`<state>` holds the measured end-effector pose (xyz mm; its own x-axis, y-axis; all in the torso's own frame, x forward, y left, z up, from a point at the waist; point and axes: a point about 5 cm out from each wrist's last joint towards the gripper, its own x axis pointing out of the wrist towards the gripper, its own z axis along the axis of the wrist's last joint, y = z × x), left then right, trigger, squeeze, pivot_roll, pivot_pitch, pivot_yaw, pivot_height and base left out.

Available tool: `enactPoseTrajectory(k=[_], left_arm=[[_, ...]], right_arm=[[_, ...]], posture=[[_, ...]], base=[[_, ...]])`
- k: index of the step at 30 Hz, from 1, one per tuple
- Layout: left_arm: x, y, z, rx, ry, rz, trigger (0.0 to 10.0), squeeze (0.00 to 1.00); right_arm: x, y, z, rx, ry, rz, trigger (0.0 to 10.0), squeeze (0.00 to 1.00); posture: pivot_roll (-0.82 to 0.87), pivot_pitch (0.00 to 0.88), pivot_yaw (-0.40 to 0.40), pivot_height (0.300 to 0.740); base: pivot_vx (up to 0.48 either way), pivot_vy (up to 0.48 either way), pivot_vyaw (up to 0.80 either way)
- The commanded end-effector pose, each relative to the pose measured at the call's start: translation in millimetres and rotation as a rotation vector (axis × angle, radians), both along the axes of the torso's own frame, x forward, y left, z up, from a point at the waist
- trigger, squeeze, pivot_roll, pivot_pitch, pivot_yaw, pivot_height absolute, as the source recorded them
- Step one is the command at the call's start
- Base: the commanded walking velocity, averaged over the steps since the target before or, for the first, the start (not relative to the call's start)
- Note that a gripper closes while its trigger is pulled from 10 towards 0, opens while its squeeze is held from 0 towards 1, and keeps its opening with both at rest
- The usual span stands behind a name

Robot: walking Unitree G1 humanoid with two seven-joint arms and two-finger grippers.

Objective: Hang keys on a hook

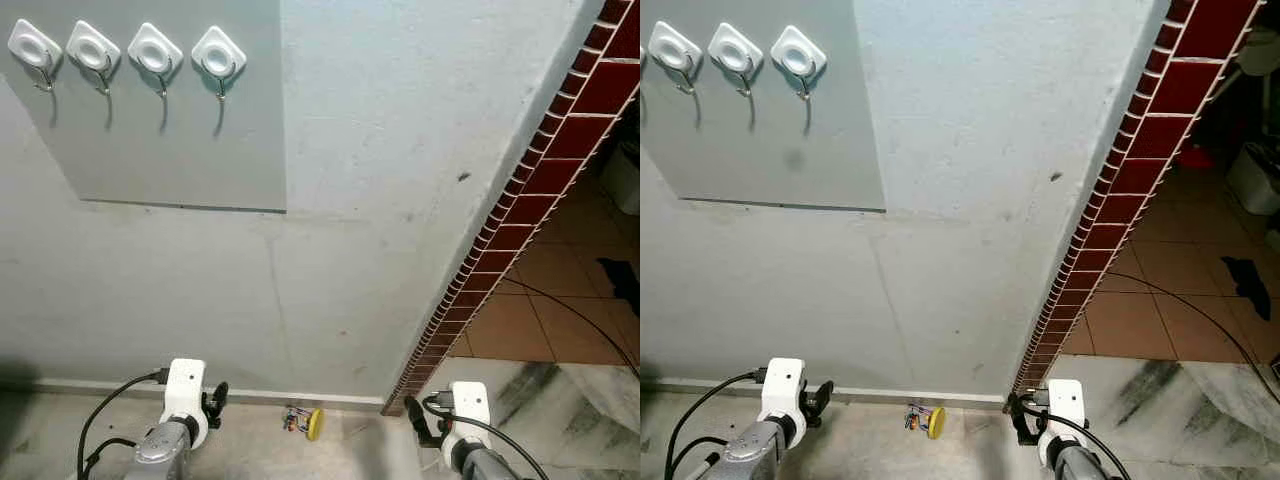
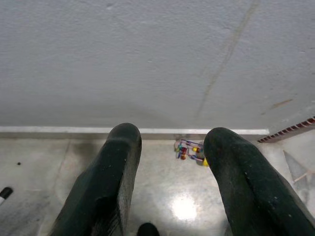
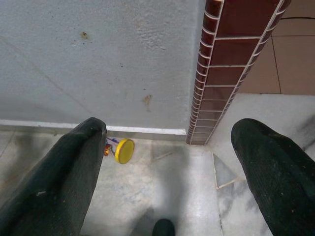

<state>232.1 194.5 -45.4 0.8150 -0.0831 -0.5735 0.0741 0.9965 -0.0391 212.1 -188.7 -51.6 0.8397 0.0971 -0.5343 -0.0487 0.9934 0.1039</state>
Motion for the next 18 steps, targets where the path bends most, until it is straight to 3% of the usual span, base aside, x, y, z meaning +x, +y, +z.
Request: enactPoseTrajectory(k=[1,12,18], left_arm=[[0.2,-1.9,-0.3,-0.006,0.006,-0.023,10.0,0.0],[0.7,-3.0,-0.3,-0.006,0.004,-0.02,10.0,0.0],[-1.0,-2.0,-1.0,-0.004,0.005,-0.024,10.0,0.0]], right_arm=[[-1.5,-0.5,-2.0,-0.004,0.019,-0.006,10.0,0.0],[-7.4,-4.6,-4.6,-0.028,0.035,0.017,10.0,0.0],[-8.3,-5.9,-5.2,-0.035,0.042,0.024,10.0,0.0]], posture=[[-0.1,0.027,0.01,0.74],[-0.09,0.0,-0.002,0.74],[-0.09,0.0,-0.007,0.74]], base=[[0.0,0.0,0.0],[0.0,0.0,0.0],[0.0,0.0,0.63]])
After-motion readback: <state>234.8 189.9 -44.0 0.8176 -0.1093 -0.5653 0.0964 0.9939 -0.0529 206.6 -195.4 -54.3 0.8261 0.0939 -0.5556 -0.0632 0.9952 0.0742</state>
